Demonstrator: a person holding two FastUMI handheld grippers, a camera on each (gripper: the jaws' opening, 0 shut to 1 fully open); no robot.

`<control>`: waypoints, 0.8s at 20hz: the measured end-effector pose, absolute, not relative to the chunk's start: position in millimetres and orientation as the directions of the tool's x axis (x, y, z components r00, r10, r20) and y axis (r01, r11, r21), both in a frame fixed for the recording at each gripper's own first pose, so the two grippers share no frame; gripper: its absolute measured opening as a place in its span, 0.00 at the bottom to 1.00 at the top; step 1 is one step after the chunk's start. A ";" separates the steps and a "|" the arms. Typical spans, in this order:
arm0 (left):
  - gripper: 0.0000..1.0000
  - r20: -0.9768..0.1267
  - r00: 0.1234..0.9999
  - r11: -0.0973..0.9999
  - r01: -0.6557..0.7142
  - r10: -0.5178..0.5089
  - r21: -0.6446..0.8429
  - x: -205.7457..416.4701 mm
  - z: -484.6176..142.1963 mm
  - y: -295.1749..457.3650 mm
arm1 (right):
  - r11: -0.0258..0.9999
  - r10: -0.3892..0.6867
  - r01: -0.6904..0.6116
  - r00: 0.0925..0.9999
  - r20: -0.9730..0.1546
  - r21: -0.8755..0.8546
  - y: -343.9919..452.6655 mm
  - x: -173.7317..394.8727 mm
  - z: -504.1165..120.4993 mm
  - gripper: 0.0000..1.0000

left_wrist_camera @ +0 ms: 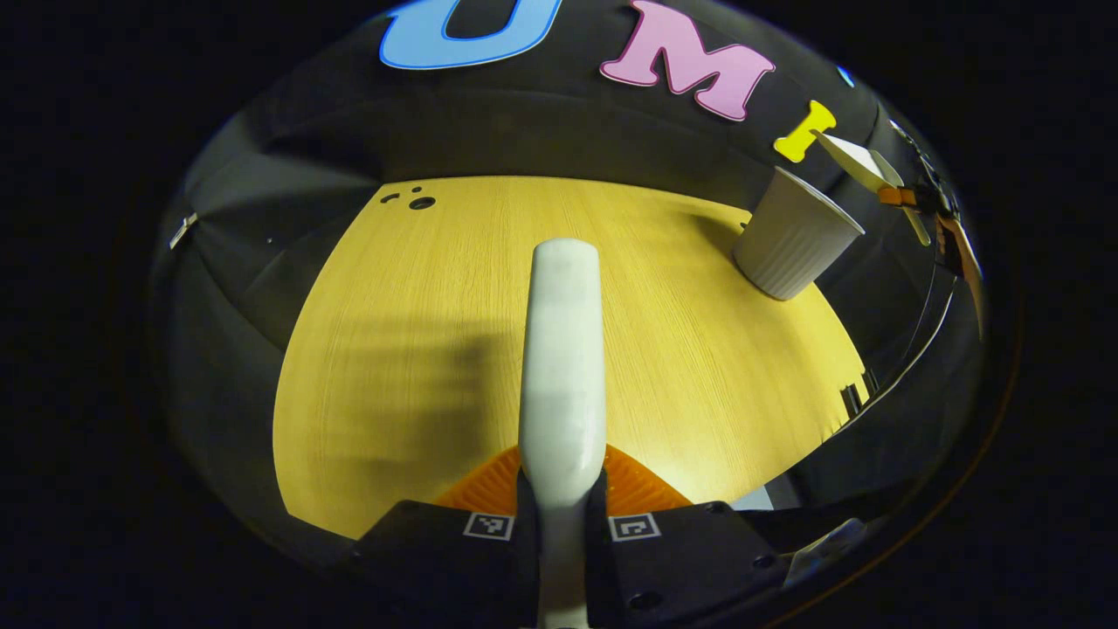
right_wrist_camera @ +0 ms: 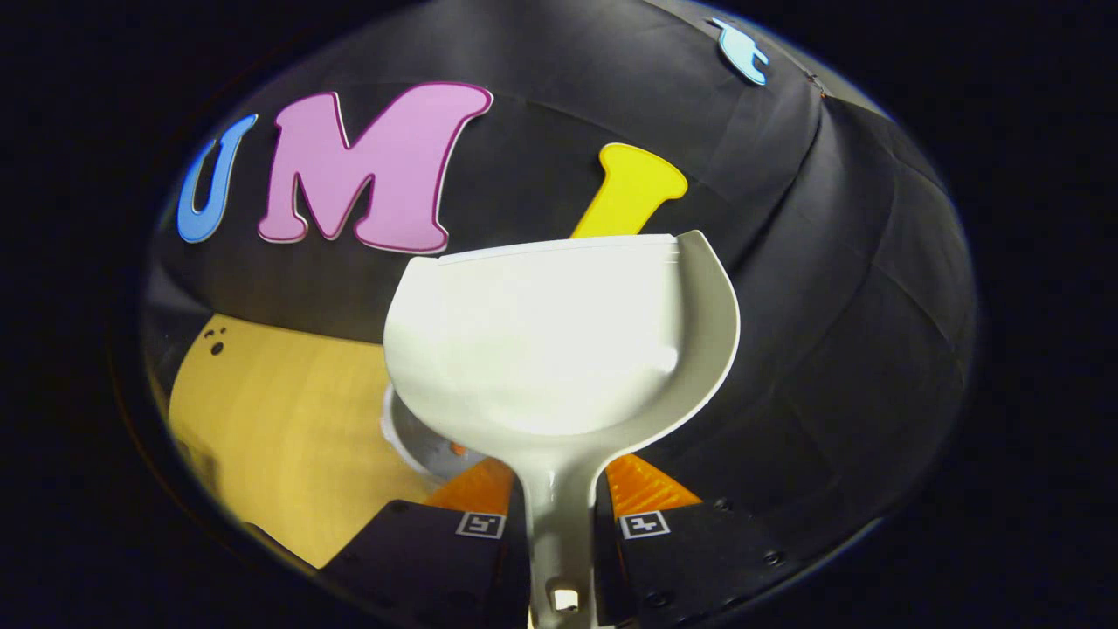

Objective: Pick up the small broom and dustpan from the desktop, sweep the trash into the dustpan with the broom, and then empty the trash into the garbage bin.

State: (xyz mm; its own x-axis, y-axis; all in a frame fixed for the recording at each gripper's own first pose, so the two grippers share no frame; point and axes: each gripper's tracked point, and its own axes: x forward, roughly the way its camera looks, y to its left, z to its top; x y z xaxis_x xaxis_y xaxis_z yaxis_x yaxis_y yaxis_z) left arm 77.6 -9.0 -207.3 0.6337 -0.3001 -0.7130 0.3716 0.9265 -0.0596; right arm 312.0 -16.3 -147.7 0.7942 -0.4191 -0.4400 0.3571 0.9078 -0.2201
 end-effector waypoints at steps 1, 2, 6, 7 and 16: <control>0.25 -0.708 0.639 0.930 0.361 -0.300 -0.069 77.2 -207.3 -6.7 | 0.920 -0.392 0.347 0.808 -0.440 -0.183 -15.0 312.2 -145.8 0.36; 0.25 -0.704 0.644 0.933 0.352 -0.300 -0.076 76.8 -206.4 -5.0 | 0.932 -0.362 0.333 0.822 -0.441 -0.143 -12.1 312.9 -144.1 0.32; 0.25 -0.695 0.662 0.944 0.320 -0.280 -0.076 74.2 -208.6 4.4 | 0.968 -0.239 0.248 0.864 -0.443 -0.038 -4.9 314.1 -138.3 0.33; 0.25 -0.694 0.665 0.946 0.316 -0.275 -0.073 73.1 -209.9 9.1 | 0.975 -0.209 0.222 0.871 -0.444 -0.022 -5.0 315.1 -135.8 0.32; 0.25 -0.694 0.679 0.954 0.296 -0.239 -0.039 82.2 -224.0 19.1 | 0.997 0.020 0.024 0.859 -0.512 0.080 6.9 311.7 -164.1 0.29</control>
